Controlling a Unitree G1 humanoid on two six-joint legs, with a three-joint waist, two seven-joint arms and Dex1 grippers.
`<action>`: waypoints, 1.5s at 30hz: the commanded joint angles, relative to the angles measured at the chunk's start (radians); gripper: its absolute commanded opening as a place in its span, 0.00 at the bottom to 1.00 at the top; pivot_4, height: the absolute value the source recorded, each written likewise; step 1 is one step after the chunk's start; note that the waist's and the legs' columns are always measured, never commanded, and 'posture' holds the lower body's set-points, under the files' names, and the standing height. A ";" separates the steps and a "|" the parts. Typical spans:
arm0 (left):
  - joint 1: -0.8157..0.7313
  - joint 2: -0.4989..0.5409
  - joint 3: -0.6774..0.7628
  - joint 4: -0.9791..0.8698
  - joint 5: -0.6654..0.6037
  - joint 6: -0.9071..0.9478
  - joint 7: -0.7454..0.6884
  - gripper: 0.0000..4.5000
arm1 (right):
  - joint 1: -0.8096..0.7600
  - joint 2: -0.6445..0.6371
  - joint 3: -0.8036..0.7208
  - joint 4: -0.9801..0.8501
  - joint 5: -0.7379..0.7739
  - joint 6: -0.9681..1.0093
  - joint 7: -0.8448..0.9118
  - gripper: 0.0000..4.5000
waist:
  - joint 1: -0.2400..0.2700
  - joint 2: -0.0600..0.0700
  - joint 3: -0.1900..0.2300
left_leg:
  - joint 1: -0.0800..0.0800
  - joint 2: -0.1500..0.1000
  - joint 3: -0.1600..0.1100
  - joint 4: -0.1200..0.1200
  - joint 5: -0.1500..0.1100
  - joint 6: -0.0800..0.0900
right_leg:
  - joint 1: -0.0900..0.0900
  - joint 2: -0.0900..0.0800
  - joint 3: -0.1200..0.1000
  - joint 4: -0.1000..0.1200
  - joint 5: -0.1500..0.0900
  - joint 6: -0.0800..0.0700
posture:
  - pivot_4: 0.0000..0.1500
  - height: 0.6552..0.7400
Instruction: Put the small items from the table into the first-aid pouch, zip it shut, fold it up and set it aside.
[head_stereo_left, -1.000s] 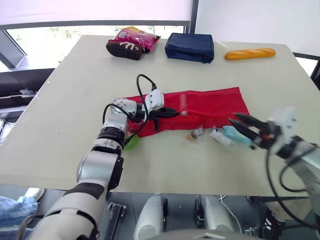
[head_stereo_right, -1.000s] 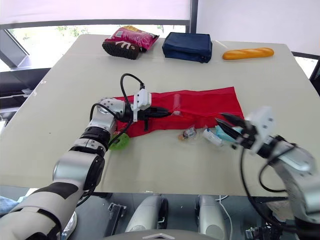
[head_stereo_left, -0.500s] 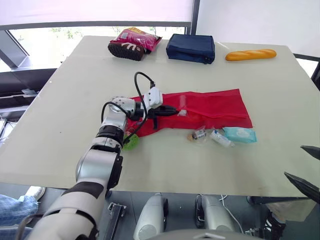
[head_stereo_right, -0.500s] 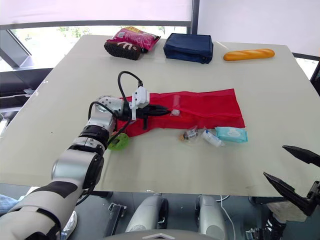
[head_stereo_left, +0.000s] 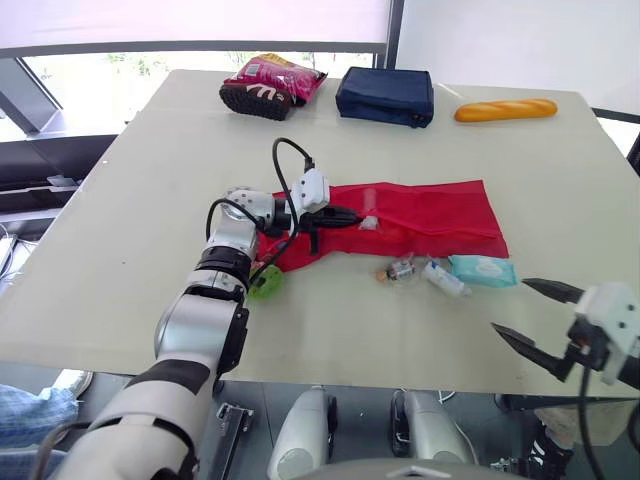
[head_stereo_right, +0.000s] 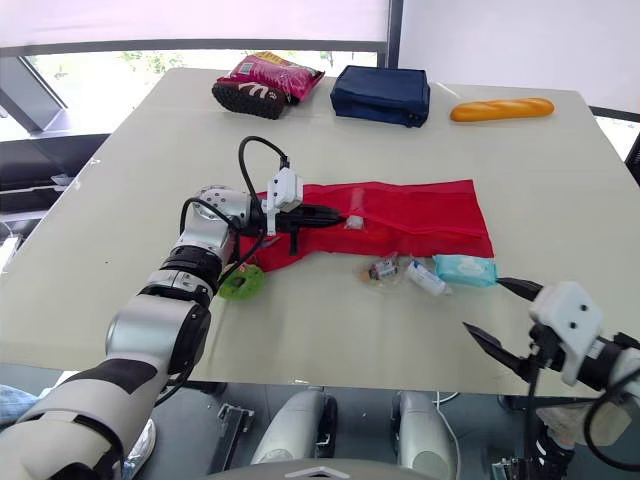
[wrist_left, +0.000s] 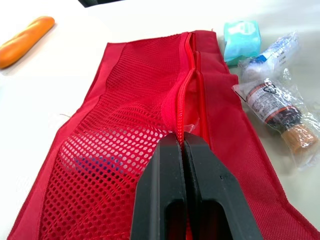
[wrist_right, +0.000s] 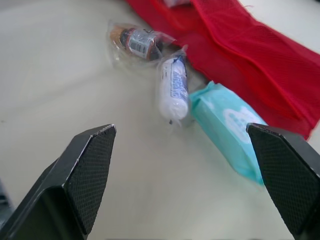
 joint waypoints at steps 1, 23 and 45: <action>-0.016 0.002 0.011 -0.041 -0.017 -0.009 -0.003 0.00 | -0.055 0.012 0.085 0.030 -0.050 0.009 -0.039 0.99 | 0.001 0.000 0.000 | 0.000 0.000 0.000 0.000 0.000 0.000 | 0.000 0.000 0.000 0.001 0.000 -0.001 | 1.00 0.72; -0.017 -0.001 0.013 -0.009 -0.010 -0.036 0.011 0.00 | -0.210 0.100 0.209 0.110 -0.106 0.019 -0.105 0.01 | 0.000 0.000 0.000 | 0.000 -0.001 0.000 0.000 0.000 0.000 | 0.000 0.000 0.000 0.001 0.001 -0.001 | 1.00 0.72; -0.024 -0.007 0.010 0.036 -0.003 -0.069 0.015 0.00 | -0.185 0.028 0.192 -0.005 -0.025 0.151 -0.086 0.99 | -0.002 0.000 0.000 | 0.000 -0.001 0.000 0.001 0.000 0.000 | 0.000 0.000 0.000 0.001 0.001 -0.001 | 1.00 0.72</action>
